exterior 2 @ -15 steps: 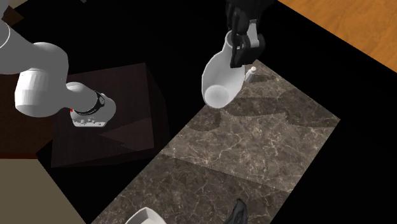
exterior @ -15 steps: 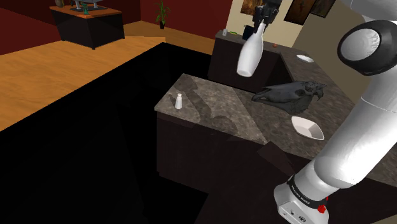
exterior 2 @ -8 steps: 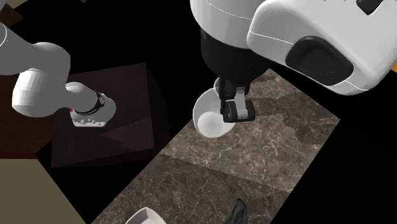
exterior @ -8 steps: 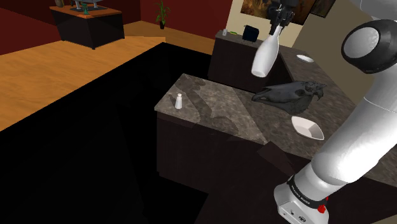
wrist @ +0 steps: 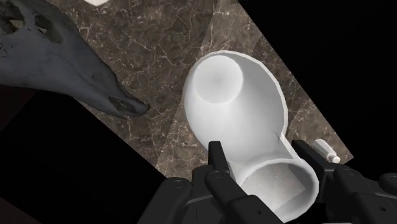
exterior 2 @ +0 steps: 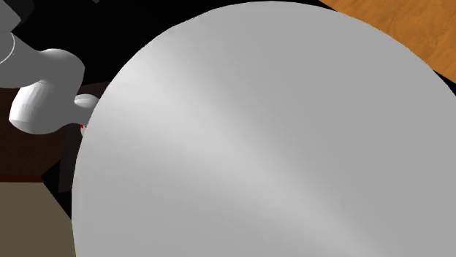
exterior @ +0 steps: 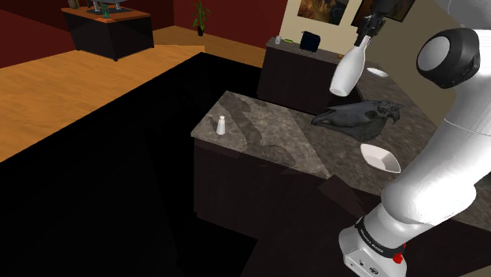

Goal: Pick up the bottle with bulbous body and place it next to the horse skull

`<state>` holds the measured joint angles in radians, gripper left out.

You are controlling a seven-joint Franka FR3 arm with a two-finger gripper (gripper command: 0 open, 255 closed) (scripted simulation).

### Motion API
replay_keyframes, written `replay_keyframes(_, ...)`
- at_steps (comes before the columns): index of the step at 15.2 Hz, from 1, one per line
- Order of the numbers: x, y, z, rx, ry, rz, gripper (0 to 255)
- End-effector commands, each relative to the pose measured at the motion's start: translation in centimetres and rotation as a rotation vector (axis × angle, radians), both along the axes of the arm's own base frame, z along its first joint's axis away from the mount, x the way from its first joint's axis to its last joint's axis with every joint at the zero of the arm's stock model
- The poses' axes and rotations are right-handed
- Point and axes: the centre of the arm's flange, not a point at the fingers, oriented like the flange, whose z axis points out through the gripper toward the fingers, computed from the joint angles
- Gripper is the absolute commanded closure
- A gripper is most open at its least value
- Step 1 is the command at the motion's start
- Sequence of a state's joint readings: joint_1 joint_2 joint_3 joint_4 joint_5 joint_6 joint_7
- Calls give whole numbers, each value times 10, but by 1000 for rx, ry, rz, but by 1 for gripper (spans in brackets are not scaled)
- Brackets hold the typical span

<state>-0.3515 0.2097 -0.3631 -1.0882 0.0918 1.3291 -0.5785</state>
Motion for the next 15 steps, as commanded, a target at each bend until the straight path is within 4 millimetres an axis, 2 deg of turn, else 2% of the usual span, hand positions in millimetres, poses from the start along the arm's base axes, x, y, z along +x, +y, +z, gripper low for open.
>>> replay_keyframes(1,-10,-21,0,0,-1,2,255)
replay_keyframes(6,-36,-76,0,0,-1,2,255)
replay_keyframes(15,-36,-76,-47,0,-1,2,255)
